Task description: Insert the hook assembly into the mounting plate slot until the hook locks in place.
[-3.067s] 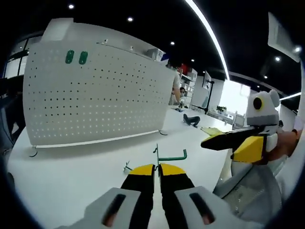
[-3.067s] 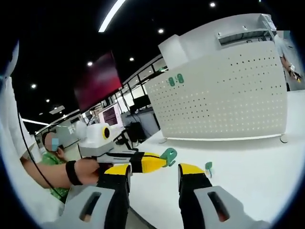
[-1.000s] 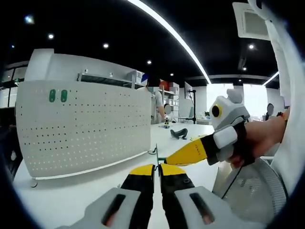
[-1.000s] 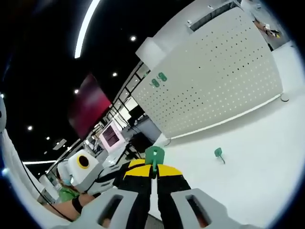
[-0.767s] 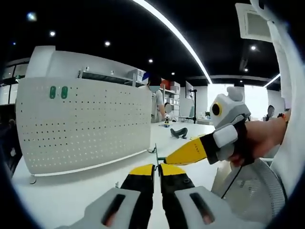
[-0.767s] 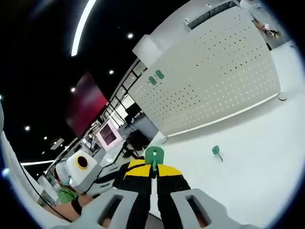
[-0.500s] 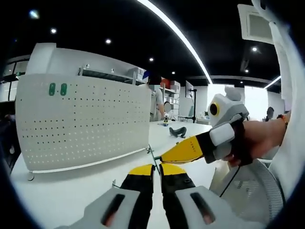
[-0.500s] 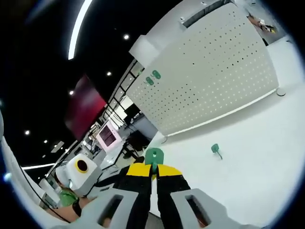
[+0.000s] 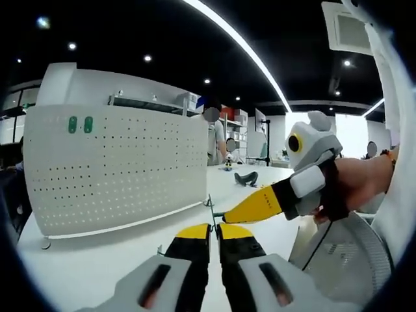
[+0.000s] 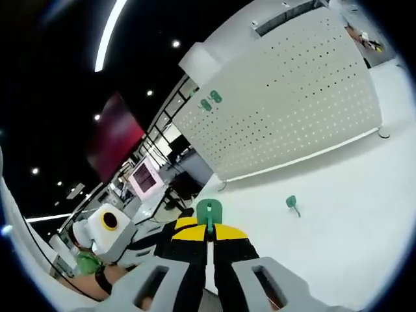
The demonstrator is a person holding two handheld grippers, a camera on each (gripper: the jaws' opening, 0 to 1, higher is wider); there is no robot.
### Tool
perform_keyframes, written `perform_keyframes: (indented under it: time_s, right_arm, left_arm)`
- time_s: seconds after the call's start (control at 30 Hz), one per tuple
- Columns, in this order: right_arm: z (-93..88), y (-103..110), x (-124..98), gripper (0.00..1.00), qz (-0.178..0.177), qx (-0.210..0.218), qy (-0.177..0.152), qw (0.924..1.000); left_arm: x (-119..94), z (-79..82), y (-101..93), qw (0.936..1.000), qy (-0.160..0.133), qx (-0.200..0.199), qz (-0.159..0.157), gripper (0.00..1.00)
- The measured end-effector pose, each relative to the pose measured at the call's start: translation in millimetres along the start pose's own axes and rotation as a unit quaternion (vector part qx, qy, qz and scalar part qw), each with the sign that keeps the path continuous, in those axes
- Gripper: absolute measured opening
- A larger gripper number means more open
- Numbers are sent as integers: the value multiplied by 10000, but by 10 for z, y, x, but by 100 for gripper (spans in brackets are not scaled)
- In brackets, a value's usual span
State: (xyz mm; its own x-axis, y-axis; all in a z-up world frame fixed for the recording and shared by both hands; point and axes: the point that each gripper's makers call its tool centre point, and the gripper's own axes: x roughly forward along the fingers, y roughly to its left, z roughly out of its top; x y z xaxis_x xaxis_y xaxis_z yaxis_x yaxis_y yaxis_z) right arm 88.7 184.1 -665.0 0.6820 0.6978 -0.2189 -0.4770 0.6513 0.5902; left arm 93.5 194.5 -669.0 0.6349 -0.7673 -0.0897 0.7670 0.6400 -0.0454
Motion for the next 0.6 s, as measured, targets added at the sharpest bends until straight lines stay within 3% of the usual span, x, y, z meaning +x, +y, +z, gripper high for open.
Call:
perform_keyframes:
  time_s: [0.6]
  right_arm:
    - [227,26,22,1,-74,-187,-264,9994]
  left_arm:
    - [-51,34,85,9998,-39,-160,143,13]
